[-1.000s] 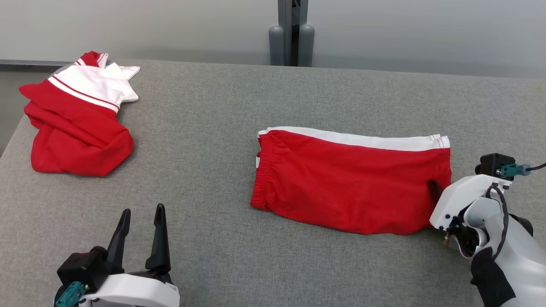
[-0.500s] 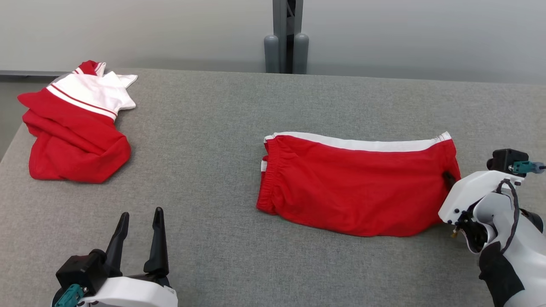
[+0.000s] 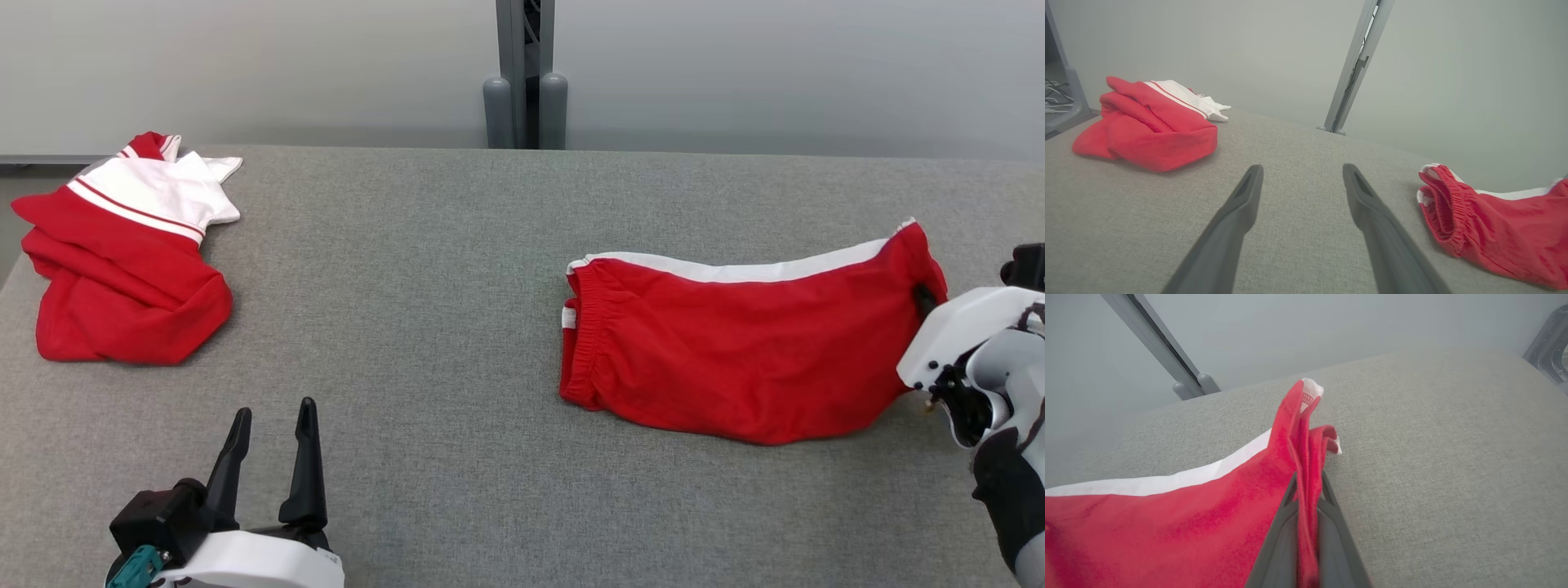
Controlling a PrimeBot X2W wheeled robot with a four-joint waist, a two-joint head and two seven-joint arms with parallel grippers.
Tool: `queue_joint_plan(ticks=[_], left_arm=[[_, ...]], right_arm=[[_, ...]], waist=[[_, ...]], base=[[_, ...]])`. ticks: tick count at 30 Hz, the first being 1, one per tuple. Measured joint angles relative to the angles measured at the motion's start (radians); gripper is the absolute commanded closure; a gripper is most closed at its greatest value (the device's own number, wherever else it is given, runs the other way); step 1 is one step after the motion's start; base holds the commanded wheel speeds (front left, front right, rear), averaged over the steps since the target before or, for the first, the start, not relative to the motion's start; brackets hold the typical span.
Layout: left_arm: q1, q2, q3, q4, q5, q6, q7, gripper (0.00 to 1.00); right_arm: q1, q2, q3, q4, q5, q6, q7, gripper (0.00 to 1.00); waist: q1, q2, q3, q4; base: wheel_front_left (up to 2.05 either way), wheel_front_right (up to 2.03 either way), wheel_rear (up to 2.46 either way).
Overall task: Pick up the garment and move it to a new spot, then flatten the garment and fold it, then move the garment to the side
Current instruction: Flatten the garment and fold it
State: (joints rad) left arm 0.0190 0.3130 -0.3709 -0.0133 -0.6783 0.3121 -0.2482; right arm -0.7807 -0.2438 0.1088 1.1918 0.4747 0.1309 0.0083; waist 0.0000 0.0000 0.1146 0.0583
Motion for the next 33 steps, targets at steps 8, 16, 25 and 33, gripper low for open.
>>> queue_joint_plan(ticks=[8, 16, 25, 33], left_arm=[[0.001, -0.008, -0.001, 0.003, -0.002, -0.003, -0.003, 0.00], [0.004, -0.015, -0.001, 0.002, -0.009, -0.010, -0.004, 0.00], [0.004, -0.026, -0.003, 0.007, -0.010, -0.021, -0.008, 0.00], [-0.003, -0.038, -0.006, 0.014, -0.010, -0.031, -0.009, 0.00]], right_arm=[[-0.033, 0.051, 0.083, -0.080, 0.017, 0.000, 0.015, 1.00], [-0.059, 0.131, 0.235, -0.206, 0.067, 0.000, 0.070, 1.00], [-0.042, 0.184, 0.361, -0.245, 0.124, 0.000, 0.097, 1.00], [-0.035, 0.193, 0.421, -0.170, 0.140, 0.000, 0.068, 1.00]], waist=[[0.0000, 0.0000, -0.011, 0.000], [0.0000, 0.0000, -0.028, 0.009], [0.0000, 0.0000, -0.037, 0.041], [0.0000, 0.0000, -0.023, 0.074]], base=[[0.00, 0.00, 0.00], [0.00, 0.00, 0.00], [0.00, 0.00, 0.00], [0.00, 0.00, 0.00]])
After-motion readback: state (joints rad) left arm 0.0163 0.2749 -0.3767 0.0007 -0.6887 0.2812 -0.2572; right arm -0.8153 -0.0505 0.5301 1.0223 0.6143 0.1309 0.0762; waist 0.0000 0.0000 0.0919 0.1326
